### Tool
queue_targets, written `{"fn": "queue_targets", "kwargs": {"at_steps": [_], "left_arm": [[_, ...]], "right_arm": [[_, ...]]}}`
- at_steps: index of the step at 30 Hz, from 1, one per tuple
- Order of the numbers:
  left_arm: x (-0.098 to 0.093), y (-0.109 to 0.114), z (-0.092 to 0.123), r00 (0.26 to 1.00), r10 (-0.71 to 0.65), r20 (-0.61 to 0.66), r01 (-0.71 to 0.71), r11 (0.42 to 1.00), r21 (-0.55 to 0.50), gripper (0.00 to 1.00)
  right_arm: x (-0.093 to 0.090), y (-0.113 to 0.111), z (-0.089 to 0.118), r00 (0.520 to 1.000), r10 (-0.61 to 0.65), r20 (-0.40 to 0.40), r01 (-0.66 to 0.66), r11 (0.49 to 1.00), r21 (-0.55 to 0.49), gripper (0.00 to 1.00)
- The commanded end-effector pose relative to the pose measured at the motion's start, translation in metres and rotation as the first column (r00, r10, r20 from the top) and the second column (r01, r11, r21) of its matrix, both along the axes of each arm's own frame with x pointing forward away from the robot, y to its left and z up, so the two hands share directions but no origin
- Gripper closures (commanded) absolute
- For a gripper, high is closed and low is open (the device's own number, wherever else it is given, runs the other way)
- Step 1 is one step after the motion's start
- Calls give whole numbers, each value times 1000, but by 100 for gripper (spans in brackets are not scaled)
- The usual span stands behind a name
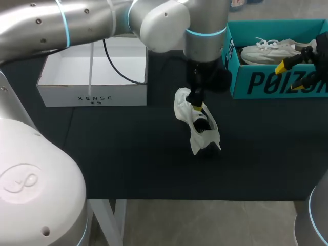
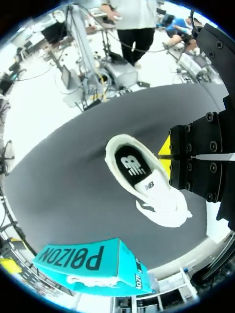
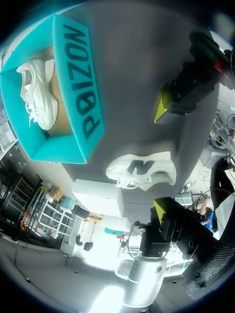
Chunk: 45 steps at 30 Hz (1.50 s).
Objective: Take the shoe out of the shoebox, open the shoe tongue, remove and reinsert the insole, then place the shoe into the shoebox
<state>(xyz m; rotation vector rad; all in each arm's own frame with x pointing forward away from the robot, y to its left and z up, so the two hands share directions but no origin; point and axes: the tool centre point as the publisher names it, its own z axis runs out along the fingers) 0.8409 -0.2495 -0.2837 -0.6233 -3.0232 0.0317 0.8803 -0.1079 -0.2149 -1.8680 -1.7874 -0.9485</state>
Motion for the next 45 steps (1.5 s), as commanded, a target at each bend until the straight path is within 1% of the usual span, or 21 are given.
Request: {"fn": "queue_targets", "kwargs": {"at_steps": [1, 2, 3, 4, 5, 8, 10, 13, 14, 15, 16, 17, 18, 19, 22, 23, 27, 33, 36, 42, 45], "left_arm": [[0, -2, 0, 814, 581, 18, -580, 809, 90, 100], [1, -5, -1, 739, 672, 52, -674, 738, 44, 100], [0, -8, -1, 685, 728, 7, -728, 685, 13, 100], [-1, -10, 1, 609, 791, -55, -793, 609, -30, 100], [-1, -12, 1, 563, 824, -69, -826, 563, -19, 100], [-7, -19, 0, 494, 864, -99, -870, 490, -57, 100], [-10, -21, -2, 472, 874, -113, -881, 465, -84, 100], [-17, -24, -8, 488, 861, -142, -873, 480, -85, 100], [-19, -25, -10, 494, 858, -141, -870, 484, -98, 70], [-21, -25, -11, 488, 859, -159, -873, 476, -108, 53], [-23, -24, -11, 515, 838, -184, -857, 503, -106, 43], [-25, -24, -11, 521, 833, -187, -853, 509, -113, 39], [-27, -24, -12, 534, 823, -193, -846, 522, -114, 29], [-30, -25, -13, 560, 806, -193, -829, 547, -118, 25], [-35, -27, -16, 607, 773, -183, -795, 595, -123, 30], [-36, -28, -16, 619, 761, -192, -785, 609, -119, 29], [-45, -31, -19, 674, 720, -168, -738, 666, -110, 12], [-59, -37, -31, 753, 649, -113, -658, 747, -94, 7], [-65, -41, -37, 766, 637, -89, -643, 761, -84, 1], [-67, -50, -49, 778, 623, -80, -628, 775, -72, 0], [-68, -53, -60, 794, 602, -84, -607, 793, -59, 0]], "right_arm": [[0, 0, 0, 1000, -1, 0, 1, 1000, -2, 0], [0, 0, 0, 1000, -1, 0, 1, 1000, -2, 0], [0, 0, 0, 1000, -1, 0, 1, 1000, -2, 0], [0, 0, 0, 1000, -1, 0, 1, 1000, -2, 0], [0, 0, 0, 1000, -1, 0, 1, 1000, -2, 0], [0, 0, 0, 1000, -1, 0, 1, 1000, -2, 0], [0, 0, 0, 1000, -1, 0, 1, 1000, -2, 0], [0, 0, 0, 1000, -1, 0, 1, 1000, -2, 0], [0, 0, 0, 1000, -1, 0, 1, 1000, -2, 0], [0, 0, 0, 1000, -1, 0, 1, 1000, -2, 0], [0, 0, 0, 1000, -1, 0, 1, 1000, -2, 0], [0, 0, 0, 1000, -1, 0, 1, 1000, -2, 0], [0, 0, 0, 1000, -1, 0, 1, 1000, -2, 0], [0, 0, 0, 1000, -1, 0, 1, 1000, -2, 0], [0, 0, 0, 1000, -1, 0, 1, 1000, -2, 0], [0, 0, 0, 1000, -1, 0, 1, 1000, -2, 0], [0, 0, 0, 1000, -1, 0, 1, 1000, -2, 0], [0, 0, 0, 1000, -1, 0, 1, 1000, -2, 0], [0, 0, 0, 1000, -1, 0, 1, 1000, -2, 0], [0, 0, 0, 1000, -1, 0, 1, 1000, -2, 0], [0, 0, 0, 1000, -1, 0, 1, 1000, -2, 0]]}}
